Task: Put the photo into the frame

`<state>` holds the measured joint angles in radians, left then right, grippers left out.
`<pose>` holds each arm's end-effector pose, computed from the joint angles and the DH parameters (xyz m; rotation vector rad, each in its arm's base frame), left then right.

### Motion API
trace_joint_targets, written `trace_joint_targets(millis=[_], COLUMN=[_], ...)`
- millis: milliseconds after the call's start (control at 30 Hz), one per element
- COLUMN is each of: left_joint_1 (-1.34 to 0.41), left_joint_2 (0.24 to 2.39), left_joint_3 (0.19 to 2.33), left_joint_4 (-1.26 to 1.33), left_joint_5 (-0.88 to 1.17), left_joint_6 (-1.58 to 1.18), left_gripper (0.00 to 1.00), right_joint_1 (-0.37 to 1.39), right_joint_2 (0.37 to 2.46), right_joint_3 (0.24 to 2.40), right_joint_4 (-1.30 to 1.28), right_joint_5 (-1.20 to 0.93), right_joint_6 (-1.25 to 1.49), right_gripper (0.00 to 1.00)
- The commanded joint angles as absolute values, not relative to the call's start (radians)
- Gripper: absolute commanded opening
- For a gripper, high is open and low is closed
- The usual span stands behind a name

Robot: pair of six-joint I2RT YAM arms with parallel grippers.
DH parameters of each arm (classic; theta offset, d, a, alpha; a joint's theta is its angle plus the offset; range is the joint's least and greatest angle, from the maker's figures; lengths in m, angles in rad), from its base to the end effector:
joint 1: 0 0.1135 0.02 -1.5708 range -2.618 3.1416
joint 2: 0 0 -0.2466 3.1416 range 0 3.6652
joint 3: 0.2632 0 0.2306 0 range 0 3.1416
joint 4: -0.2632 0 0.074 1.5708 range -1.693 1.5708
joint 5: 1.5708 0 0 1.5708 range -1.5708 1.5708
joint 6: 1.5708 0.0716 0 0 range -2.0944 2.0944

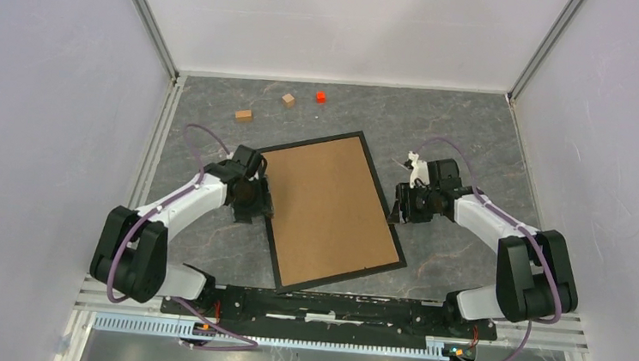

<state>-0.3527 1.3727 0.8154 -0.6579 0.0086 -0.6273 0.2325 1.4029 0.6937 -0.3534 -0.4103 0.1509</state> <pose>0.2277 -0.0845 0.1519 -0.3840 2.7950 -0.2493 0.2414 0.0865 0.1352 -0.2505 2.6351 0.6707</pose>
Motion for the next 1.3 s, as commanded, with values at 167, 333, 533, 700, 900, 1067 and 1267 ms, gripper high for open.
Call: trace_joint_targets(millis=[167,333,533,700,900,1067,1267], left_joint_1=[-0.448,-0.449,-0.449,-0.449,-0.449,-0.45,-0.45], left_joint_2=[1.357,1.359,1.382,1.396,1.405,1.408,1.405], left_joint_3=[0.732,0.694,0.675,0.673,0.66,0.657,0.65], left_joint_4=[-0.598,-0.554,-0.541,-0.536,-0.525,-0.522,-0.517], left_joint_5=[0.077,0.029,0.008,0.002,0.003,0.005,0.007], left_joint_6=[-0.708,-0.735,-0.743,-0.745,-0.753,-0.756,-0.756], left_gripper=[0.54,0.5,0.5,0.5,0.5,0.5,0.51], right_joint_1=[0.23,0.231,0.224,0.223,0.201,0.181,0.181], right_joint_2=[1.491,1.504,1.461,1.465,1.426,1.429,1.446], right_joint_3=[0.78,0.774,0.719,0.679,0.674,0.653,0.64], right_joint_4=[-0.358,-0.366,-0.347,-0.333,-0.323,-0.313,-0.305], right_joint_5=[-0.418,-0.422,-0.462,-0.508,-0.547,-0.545,-0.494], right_joint_6=[0.124,0.122,0.125,0.132,0.142,0.142,0.134], right_gripper=[0.46,0.38,0.37,0.36,0.36,0.36,0.34])
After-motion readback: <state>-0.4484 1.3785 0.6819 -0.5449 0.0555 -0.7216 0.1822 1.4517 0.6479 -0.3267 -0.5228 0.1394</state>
